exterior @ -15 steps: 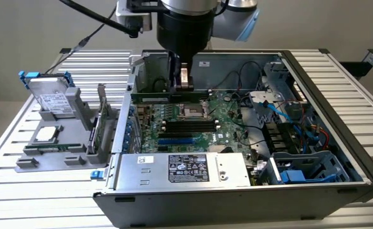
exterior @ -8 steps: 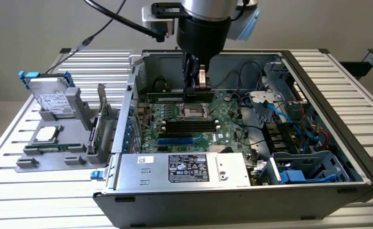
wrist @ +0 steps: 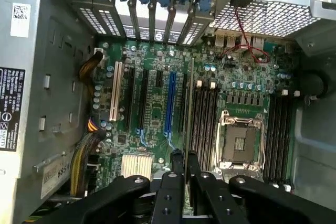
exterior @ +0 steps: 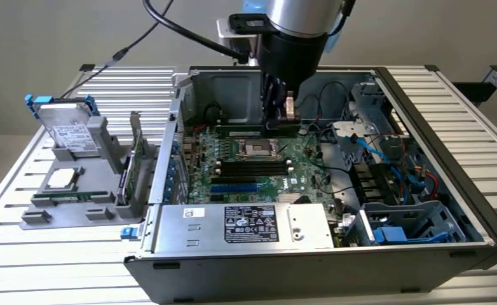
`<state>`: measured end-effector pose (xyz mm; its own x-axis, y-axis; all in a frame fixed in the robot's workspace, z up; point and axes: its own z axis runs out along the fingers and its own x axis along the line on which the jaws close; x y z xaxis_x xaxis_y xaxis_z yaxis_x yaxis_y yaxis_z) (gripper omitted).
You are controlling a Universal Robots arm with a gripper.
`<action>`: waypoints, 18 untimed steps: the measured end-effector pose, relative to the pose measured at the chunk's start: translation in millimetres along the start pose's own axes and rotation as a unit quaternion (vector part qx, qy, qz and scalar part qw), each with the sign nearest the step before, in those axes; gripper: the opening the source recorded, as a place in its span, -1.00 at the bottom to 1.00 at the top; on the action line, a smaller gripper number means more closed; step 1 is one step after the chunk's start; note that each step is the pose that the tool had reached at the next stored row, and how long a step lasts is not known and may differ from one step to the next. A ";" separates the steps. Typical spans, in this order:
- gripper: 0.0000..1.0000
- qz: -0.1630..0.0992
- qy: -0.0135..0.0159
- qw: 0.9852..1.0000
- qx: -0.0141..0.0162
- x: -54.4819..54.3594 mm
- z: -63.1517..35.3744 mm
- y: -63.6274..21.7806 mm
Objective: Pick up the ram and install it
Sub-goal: 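Pick up the ram and move it above insertion slot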
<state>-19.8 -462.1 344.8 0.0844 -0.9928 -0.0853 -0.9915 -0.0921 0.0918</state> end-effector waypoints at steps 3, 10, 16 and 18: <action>-0.73 0.000 0.000 1.000 0.000 -2.2 5.0 -7.5; -0.73 0.000 0.000 1.000 -0.001 -17.7 19.1 -12.5; -0.73 0.001 0.003 1.000 -0.001 -27.3 29.5 -14.4; -0.73 0.001 0.007 1.000 -0.002 -29.2 31.6 -14.7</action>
<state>-10.7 -429.3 314.5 0.0832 -0.9940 -0.0713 -0.9913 -0.0899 0.0959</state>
